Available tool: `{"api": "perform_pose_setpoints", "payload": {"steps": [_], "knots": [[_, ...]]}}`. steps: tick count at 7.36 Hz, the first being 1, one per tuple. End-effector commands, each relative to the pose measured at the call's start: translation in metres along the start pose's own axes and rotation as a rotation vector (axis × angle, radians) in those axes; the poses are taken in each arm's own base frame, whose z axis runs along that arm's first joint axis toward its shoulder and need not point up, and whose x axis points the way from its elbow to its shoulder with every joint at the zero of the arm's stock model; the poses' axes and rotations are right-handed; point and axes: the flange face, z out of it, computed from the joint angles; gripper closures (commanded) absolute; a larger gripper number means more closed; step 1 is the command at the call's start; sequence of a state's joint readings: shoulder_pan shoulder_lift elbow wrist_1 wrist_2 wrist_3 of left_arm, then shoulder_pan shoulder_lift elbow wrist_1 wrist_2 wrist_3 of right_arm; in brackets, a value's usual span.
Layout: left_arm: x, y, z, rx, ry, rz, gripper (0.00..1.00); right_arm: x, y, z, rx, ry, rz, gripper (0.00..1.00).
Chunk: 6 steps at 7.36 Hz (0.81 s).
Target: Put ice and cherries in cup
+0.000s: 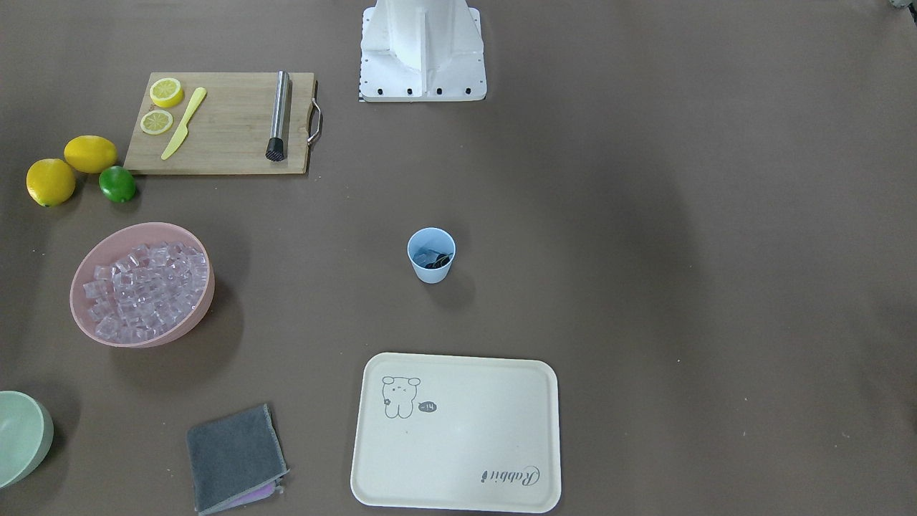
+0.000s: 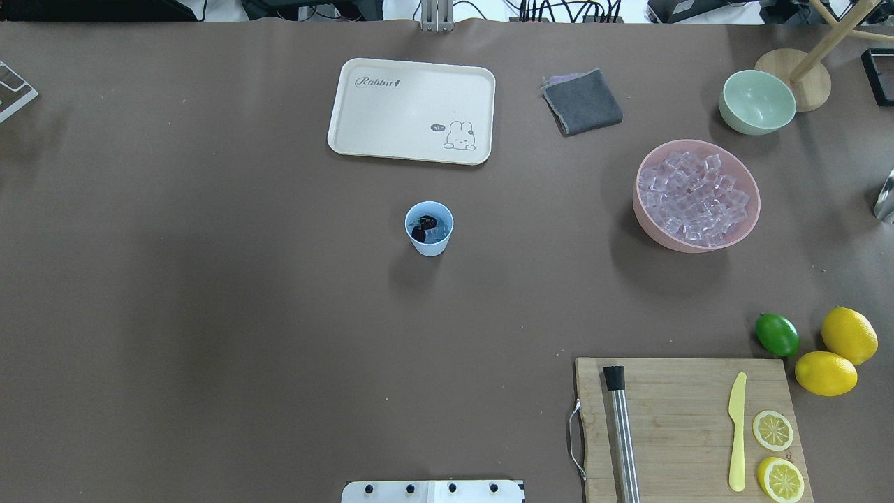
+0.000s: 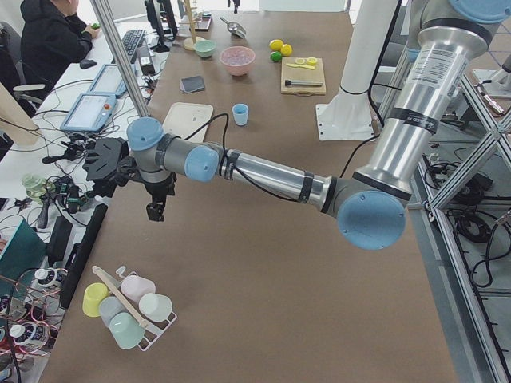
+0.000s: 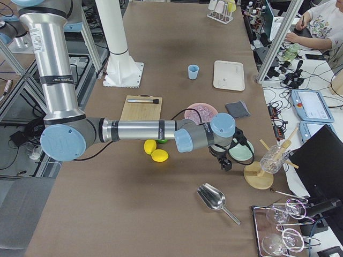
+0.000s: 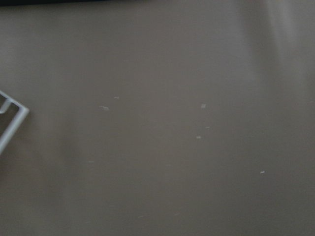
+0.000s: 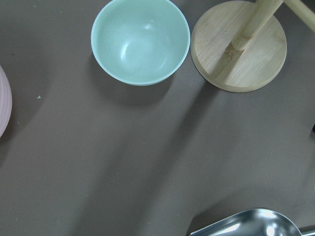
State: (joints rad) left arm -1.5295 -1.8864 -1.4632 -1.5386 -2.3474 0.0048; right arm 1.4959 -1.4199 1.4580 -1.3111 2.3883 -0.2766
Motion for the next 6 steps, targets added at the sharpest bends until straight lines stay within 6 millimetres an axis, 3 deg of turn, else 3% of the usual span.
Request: {"api": "perform_pose_setpoints", "payload": {"steps": [1,2,3,4,5,6], "knots": [[-0.078,0.093,0.033,-0.052,0.001,-0.004,0.02,-0.003,-0.003,-0.002,0.004,0.004,-0.007,0.02],[-0.085,0.116,0.044,-0.054,0.032,-0.023,0.02,-0.002,0.001,-0.001,-0.001,0.009,-0.005,0.02],[-0.079,0.125,0.042,-0.046,0.079,-0.038,0.02,-0.002,0.003,0.0,-0.002,0.008,-0.004,0.02],[-0.065,0.117,0.026,-0.006,0.073,-0.005,0.02,0.0,0.006,0.002,-0.006,0.006,0.001,0.02],[-0.046,0.103,0.007,0.057,0.059,0.064,0.02,-0.006,-0.004,0.007,-0.012,0.002,-0.005,0.02],[-0.06,0.093,0.015,0.044,0.013,0.048,0.02,-0.005,-0.015,0.009,-0.012,0.001,-0.012,0.02]]}}
